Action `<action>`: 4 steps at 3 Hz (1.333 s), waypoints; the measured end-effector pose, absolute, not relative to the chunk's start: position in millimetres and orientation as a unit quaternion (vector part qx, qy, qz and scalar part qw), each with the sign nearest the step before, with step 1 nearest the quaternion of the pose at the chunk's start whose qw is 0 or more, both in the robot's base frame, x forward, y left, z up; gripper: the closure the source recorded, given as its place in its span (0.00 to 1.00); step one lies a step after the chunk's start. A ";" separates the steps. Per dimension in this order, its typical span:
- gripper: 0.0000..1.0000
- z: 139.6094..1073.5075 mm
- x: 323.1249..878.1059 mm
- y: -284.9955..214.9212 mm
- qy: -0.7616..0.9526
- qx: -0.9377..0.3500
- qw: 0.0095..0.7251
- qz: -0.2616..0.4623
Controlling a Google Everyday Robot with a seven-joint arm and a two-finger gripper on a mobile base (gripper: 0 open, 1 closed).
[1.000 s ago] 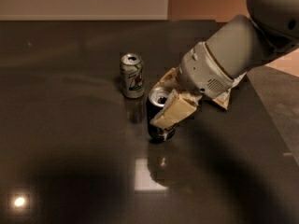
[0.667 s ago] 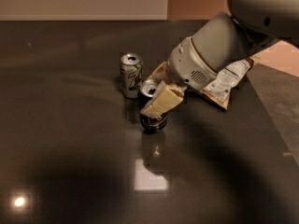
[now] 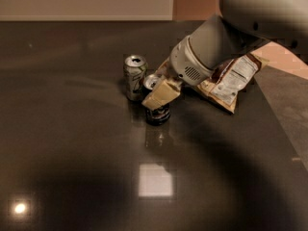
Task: Move pepsi can near 7up can
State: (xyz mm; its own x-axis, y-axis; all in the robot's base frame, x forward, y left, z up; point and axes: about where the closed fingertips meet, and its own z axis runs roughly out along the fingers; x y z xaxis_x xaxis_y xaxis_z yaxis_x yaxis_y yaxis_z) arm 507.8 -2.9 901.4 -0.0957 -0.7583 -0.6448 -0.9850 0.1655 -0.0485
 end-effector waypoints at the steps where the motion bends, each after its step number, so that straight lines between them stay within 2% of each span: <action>1: 0.82 898.5 524.7 -4.2 0.726 -0.589 0.285 0.210; 4: 0.13 895.9 546.3 -7.1 0.737 -0.564 0.305 0.216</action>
Offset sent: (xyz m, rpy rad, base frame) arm 0.0470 -0.0079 -0.0067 0.0947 0.0494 -0.1519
